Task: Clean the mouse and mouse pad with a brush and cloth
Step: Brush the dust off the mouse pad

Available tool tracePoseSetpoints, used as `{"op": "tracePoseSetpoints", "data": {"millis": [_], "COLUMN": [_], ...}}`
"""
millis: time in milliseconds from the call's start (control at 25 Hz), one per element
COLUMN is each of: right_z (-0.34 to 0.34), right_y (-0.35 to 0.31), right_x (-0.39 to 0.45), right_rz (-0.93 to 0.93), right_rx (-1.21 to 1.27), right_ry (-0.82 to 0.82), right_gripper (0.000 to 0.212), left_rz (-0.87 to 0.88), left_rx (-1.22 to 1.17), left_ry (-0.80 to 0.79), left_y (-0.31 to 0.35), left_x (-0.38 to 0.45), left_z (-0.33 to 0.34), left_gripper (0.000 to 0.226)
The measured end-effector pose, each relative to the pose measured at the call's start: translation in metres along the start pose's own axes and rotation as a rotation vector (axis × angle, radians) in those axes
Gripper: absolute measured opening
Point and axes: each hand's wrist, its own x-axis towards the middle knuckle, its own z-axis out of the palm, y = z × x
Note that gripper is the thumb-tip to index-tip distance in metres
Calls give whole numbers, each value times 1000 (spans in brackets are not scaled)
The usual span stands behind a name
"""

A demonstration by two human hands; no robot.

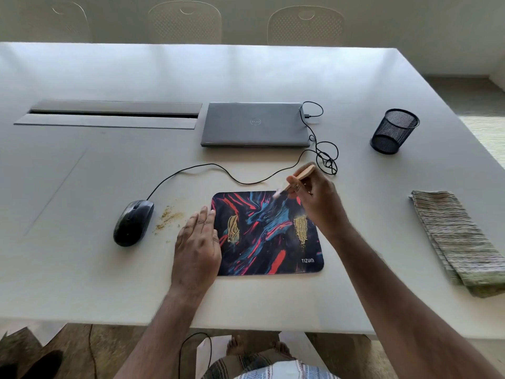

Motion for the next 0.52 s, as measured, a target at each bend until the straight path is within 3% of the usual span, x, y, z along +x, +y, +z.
{"op": "tracePoseSetpoints", "data": {"millis": [120, 280, 400, 520], "right_z": [2, 5, 4, -1], "right_y": [-5, 3, 1, 0], "right_x": [0, -3, -9, -12], "right_rz": [34, -8, -12, -19], "right_rx": [88, -27, 84, -50], "right_ry": [-147, 45, -26, -22], "right_gripper": [21, 21, 23, 24], "left_rz": [-2, 1, 2, -6], "left_rx": [-2, -3, -6, -12], "left_ry": [-1, 5, 6, 5], "left_y": [-1, 0, 0, 0], "left_x": [0, 0, 0, 0], "left_z": [1, 0, 0, 1], "left_gripper": [56, 55, 55, 55]}}
